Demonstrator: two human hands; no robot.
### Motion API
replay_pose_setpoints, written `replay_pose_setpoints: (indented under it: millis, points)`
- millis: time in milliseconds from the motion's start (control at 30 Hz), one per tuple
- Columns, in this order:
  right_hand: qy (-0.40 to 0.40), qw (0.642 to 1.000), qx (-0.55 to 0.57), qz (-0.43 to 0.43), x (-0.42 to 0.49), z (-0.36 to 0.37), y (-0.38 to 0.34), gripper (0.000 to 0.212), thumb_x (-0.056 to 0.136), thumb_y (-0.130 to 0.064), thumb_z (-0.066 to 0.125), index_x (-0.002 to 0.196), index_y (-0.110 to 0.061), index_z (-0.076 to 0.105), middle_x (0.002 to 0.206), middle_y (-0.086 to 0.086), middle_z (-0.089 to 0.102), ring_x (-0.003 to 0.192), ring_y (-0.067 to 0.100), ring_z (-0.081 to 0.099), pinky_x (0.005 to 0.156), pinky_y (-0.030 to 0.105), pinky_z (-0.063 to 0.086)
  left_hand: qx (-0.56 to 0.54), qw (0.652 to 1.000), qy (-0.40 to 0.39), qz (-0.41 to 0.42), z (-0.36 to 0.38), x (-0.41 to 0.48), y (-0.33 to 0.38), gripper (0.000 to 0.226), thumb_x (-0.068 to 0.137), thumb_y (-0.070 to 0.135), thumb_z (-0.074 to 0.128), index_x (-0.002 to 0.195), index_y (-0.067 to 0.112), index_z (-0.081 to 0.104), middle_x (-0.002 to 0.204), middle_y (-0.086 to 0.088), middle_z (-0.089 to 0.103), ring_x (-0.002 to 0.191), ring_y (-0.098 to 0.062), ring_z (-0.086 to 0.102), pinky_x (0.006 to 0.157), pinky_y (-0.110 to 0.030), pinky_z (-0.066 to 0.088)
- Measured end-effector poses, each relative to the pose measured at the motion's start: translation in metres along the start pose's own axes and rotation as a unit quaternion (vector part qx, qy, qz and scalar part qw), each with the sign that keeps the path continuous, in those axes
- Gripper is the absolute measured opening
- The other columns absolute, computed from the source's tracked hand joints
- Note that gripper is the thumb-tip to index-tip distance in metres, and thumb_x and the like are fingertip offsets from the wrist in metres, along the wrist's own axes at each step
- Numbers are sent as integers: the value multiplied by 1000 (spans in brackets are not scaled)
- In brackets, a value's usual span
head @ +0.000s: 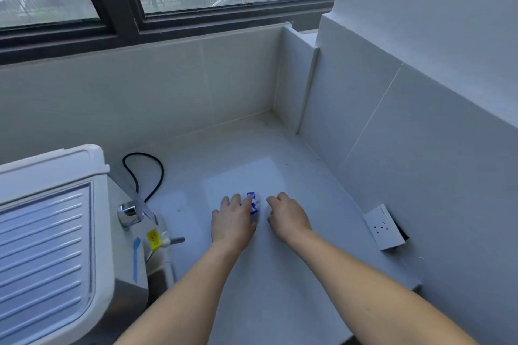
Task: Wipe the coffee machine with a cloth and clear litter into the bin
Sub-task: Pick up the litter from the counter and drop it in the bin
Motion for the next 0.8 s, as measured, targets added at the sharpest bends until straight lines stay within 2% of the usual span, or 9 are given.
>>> replay_pose_setpoints:
  millis: [133,300,800]
  points:
    - [-6,1000,-2,-2,0,7,2,22,92,-5,45,111,-7,58,115,14,54,105,36,54,80,41,48,-9,1000,-5,-1,10,0,-9,23,94,29,49,114,20,58,117,0,57,114,-25,46,73,-35,39]
    - [-1,1000,20,6,-10,12,10,28,89,0,40,109,-5,59,109,15,54,98,36,54,79,42,48,-36,999,6,-3,16,-8,-13,14,94,22,47,99,22,61,104,2,58,98,-23,48,63,-32,33]
    - [43,999,26,2,-97,-11,47,22,96,-10,43,110,-5,60,110,15,55,97,38,57,80,42,50,-20,997,71,2,-12,-81,29,20,89,11,47,102,15,62,105,-1,57,99,-25,48,62,-32,37]
Point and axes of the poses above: each hand's wrist, its own x-axis towards the middle knuckle, its own z-axis out of the palm, y = z × x, the point moved 7 cm from there along x, towards the middle knuckle
